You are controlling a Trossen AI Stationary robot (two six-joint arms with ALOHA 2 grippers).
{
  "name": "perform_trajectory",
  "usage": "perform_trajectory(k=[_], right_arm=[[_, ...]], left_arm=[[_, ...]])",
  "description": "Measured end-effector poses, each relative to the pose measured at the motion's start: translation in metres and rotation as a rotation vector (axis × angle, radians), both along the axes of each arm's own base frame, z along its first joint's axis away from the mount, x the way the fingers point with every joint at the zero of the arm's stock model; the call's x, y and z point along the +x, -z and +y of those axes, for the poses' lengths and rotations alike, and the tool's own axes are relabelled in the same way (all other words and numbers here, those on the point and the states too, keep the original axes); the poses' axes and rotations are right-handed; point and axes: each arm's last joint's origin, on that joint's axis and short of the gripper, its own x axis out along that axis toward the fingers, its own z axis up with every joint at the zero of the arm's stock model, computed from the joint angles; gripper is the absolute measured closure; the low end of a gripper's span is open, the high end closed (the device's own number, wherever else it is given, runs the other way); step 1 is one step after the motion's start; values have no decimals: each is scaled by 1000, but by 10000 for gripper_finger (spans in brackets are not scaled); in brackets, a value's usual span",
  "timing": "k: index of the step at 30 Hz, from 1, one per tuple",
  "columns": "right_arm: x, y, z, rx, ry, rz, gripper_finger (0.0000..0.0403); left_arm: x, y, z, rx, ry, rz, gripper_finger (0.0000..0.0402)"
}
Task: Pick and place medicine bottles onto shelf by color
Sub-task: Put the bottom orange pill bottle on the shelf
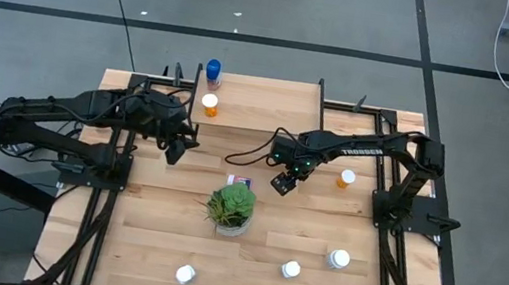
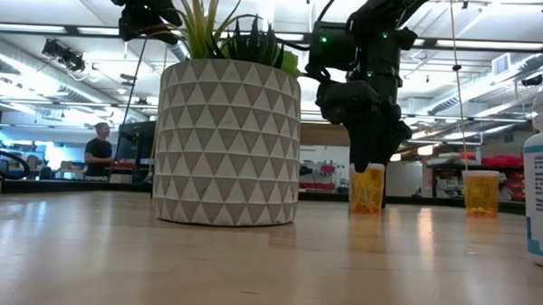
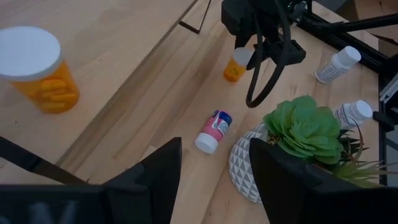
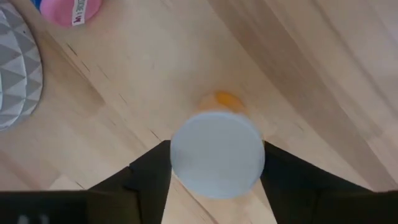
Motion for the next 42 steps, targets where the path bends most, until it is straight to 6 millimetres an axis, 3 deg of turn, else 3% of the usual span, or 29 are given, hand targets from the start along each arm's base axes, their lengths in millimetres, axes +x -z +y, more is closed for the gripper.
perform_trajectory(k=[4,8,11,19,24,35,42], right_arm=[[2,-4,0,15,4,-12,184],[10,-20,-1,14,9,-57,175],[19,-44,-3,-8,5,-103,174],[31,-131,-6,-106,-64,-262,176],[30,-166,-13,-168,-56,-354,176],[24,-178,-42,-199,14,-387,176],[7,-174,-76,-224,85,-292,176]], left_arm=[[0,0,0,0,0,0,206],[0,0,0,0,0,0,207],[0,0,0,-1,0,0,211],[0,0,0,-1,0,0,208],[-3,-2,-2,-27,32,-22,213],[-9,-9,-3,-21,39,-69,225],[-11,-10,-3,-32,29,-75,224]])
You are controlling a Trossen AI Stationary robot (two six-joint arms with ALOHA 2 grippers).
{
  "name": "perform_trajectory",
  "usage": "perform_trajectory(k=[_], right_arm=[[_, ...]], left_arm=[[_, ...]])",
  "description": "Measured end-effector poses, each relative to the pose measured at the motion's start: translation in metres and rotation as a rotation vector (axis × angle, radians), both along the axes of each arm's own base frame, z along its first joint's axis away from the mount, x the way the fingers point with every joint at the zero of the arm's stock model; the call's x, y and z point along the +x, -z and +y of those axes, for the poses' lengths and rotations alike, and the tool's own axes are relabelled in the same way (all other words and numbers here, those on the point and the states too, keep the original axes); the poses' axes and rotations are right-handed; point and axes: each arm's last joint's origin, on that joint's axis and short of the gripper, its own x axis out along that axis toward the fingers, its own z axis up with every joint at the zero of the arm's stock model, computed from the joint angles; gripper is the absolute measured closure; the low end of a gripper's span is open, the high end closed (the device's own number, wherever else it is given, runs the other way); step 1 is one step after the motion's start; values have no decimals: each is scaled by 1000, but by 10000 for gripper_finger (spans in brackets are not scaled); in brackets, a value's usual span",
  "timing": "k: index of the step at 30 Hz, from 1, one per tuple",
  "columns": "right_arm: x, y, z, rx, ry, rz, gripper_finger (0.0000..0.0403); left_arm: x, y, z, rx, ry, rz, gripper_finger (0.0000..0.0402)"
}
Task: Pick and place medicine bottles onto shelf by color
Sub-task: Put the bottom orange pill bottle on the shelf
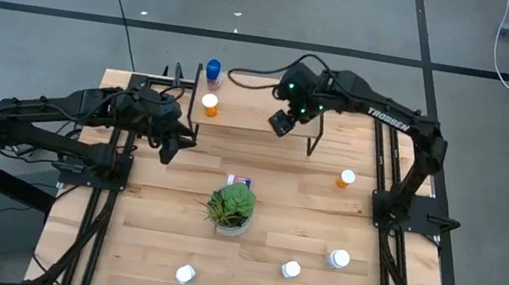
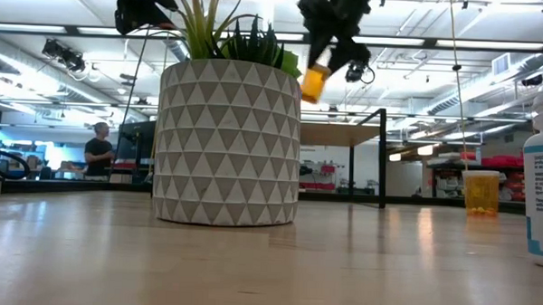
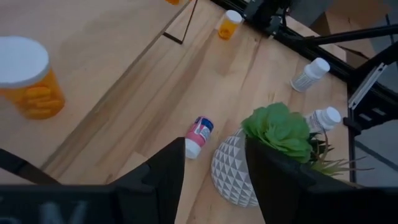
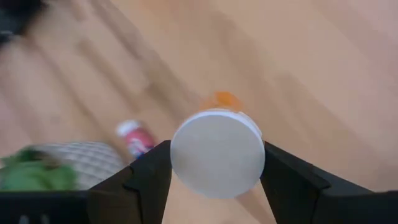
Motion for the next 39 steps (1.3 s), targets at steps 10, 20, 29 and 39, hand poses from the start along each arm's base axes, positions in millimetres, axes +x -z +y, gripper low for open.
perform_trajectory(k=[10,20,29,39], right_arm=[[-40,4,-63,5,153,94,176],[-72,-9,-110,-51,221,30,176],[-49,-44,-125,-106,154,-34,180],[-54,-19,-129,-2,112,175,175]], left_arm=[[0,0,0,-27,-20,-10,228],[1,-1,0,-48,-35,-26,229],[2,-2,0,-71,-53,-45,230],[3,-3,1,-109,-80,-62,230]])
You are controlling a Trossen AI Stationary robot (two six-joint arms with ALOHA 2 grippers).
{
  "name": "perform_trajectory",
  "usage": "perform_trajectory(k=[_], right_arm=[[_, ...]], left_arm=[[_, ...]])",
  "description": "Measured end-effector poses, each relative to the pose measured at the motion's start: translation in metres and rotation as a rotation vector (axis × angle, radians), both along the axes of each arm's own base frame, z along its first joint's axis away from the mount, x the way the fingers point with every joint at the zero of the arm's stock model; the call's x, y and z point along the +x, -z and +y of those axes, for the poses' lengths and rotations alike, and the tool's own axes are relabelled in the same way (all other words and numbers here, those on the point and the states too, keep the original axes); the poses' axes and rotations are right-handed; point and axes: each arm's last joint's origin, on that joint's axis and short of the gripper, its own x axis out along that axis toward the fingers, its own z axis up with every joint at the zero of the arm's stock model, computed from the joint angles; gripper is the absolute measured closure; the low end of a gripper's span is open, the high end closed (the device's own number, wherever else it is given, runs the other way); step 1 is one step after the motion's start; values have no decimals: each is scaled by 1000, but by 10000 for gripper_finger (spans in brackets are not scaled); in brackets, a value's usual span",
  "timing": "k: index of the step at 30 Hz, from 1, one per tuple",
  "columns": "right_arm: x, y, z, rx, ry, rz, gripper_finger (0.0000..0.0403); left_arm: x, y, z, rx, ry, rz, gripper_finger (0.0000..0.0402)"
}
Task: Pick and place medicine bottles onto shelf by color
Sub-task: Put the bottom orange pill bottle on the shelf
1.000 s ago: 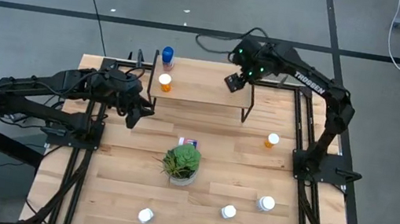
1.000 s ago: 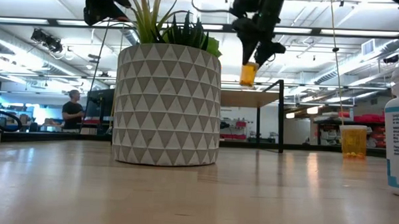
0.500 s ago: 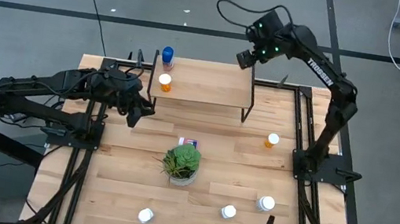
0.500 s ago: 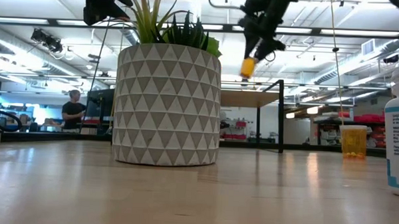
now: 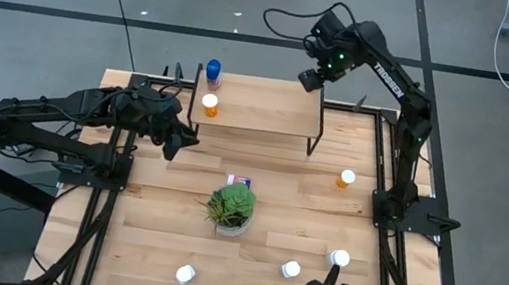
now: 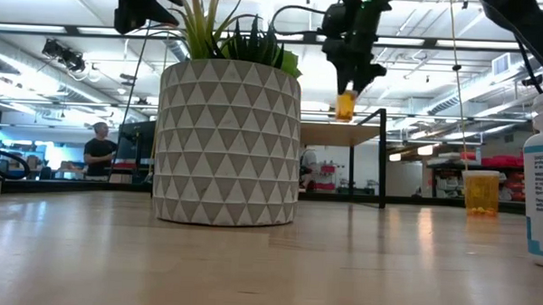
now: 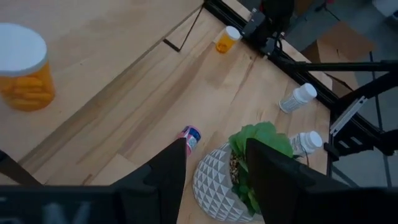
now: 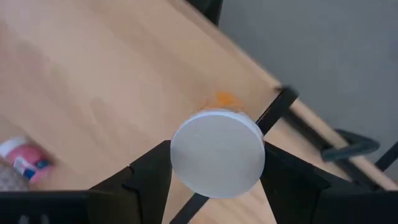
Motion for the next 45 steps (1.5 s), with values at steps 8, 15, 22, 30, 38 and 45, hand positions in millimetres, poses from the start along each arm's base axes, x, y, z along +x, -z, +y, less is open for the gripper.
perform_trajectory(k=[8,15,22,30,38,45], right_arm=[[-2,-5,-4,-30,7,-25,176],[6,4,-12,-37,23,-40,177],[15,23,-19,35,19,-12,177],[13,26,-22,56,36,4,177],[10,27,-24,76,57,-1,177],[4,27,-30,105,109,-26,177]], left_arm=[[1,-2,0,9,-9,-20,230],[1,-2,1,10,-9,-21,230],[1,-2,0,7,-11,-22,230],[1,-2,0,-11,-22,-25,230],[1,-2,1,-9,-26,-25,230],[1,-2,1,-11,-27,-25,228]])
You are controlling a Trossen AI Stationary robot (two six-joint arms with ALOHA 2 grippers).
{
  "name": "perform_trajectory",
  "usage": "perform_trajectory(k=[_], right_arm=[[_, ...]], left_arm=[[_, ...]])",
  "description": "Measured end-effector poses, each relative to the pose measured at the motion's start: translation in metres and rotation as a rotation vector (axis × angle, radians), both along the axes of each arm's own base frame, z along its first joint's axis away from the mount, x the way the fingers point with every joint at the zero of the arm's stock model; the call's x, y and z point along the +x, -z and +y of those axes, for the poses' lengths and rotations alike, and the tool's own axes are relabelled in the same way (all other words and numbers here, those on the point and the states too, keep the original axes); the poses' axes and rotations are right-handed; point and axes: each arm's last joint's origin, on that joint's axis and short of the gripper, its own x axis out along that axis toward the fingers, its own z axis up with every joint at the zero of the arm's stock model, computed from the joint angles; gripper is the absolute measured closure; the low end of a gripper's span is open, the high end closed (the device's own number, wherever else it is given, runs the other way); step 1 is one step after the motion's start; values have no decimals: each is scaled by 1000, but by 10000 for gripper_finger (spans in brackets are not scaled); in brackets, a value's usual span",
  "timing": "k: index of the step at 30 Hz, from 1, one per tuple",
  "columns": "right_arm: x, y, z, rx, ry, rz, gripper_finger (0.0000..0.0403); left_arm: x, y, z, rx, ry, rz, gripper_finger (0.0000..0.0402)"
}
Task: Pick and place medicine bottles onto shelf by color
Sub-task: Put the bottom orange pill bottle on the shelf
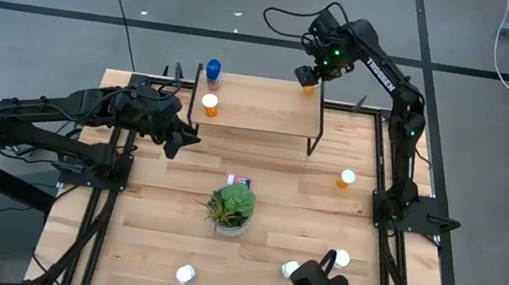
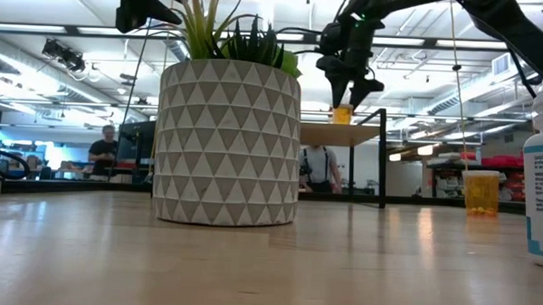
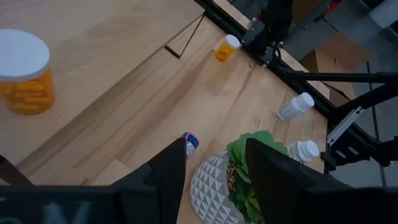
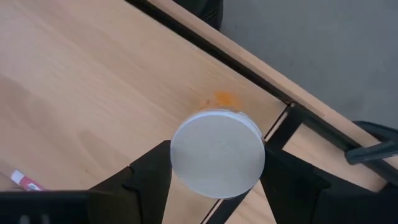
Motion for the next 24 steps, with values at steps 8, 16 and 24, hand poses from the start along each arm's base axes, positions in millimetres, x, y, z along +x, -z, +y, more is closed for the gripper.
perform_trajectory(k=[8,16,24], right_arm=[[-2,2,-5,4,29,-12,177],[4,13,-10,47,31,-12,177],[8,13,-10,31,21,-26,177]], left_arm=[[0,0,0,-3,-2,0,230],[0,0,0,3,2,1,229],[0,0,-3,-3,13,0,228]])
